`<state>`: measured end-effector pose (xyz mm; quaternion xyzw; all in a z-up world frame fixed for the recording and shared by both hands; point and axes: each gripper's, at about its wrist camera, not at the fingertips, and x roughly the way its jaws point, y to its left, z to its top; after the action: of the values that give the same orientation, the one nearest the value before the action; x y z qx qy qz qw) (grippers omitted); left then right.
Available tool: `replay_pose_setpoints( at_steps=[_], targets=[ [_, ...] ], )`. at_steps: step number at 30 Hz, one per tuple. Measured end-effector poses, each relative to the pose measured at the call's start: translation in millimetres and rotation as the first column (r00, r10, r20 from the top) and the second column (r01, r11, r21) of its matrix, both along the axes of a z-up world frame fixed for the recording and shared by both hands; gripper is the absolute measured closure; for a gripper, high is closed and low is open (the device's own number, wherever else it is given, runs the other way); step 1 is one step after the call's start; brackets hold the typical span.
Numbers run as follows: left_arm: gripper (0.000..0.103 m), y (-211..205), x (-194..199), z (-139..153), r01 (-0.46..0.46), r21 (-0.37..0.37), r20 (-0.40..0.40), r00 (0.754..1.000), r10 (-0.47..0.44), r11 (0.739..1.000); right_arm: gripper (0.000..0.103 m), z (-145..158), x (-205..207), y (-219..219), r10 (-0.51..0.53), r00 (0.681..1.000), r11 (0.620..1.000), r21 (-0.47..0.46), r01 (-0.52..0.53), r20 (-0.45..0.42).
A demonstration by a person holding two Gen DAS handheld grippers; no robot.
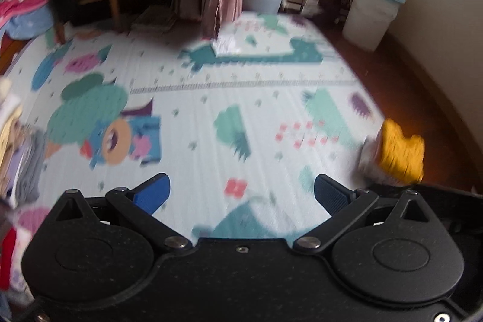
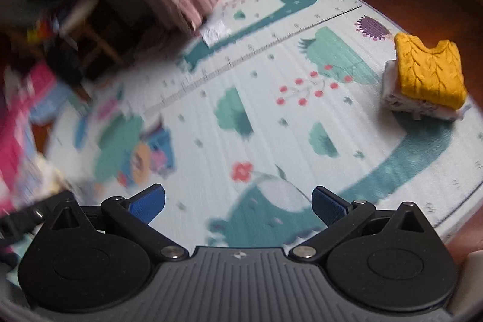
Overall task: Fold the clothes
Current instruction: 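Move both tools toward the clothes stack and close the left gripper on the yellow sweater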
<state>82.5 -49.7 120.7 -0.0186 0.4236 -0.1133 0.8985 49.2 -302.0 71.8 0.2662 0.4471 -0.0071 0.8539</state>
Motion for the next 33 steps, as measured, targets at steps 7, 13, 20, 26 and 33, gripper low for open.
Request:
replay_pose_setpoints(
  at_steps=[7, 13, 20, 26, 33],
  targets=[
    [0.000, -49.5, 48.4, -8.9, 0.117, -0.005, 0.148, 0.982, -0.115, 0.993, 0.000, 6.2, 36.8, -79.1, -0.061, 0.997, 0.990, -0.123, 0.067, 0.051],
    [0.000, -112.5, 91.3, -56.6, 0.236, -0.056, 0.078, 0.970, -0.231, 0.970, 0.000, -16.1, 44.5, -171.5, -0.272, 0.954, 0.962, 0.049, 0.267, 0.125],
    [0.001, -215.5, 118.4, -106.7, 0.420, -0.119, 0.073, 0.907, -0.414, 0.900, 0.000, -55.6, 34.3, -258.0, -0.401, 0.915, 0.915, 0.076, 0.397, 0.045],
    [0.004, -295.3, 126.2, -154.0, 0.534, -0.160, 0.086, 0.845, -0.527, 0.830, 0.000, -90.1, 12.8, -317.0, -0.504, 0.863, 0.864, -0.002, 0.504, 0.023],
    [0.028, -357.7, 150.4, -210.7, 0.642, -0.212, 0.140, 0.766, -0.628, 0.737, 0.004, -126.6, 14.3, -342.1, -0.461, 0.887, 0.873, -0.202, 0.444, -0.040]
  ],
)
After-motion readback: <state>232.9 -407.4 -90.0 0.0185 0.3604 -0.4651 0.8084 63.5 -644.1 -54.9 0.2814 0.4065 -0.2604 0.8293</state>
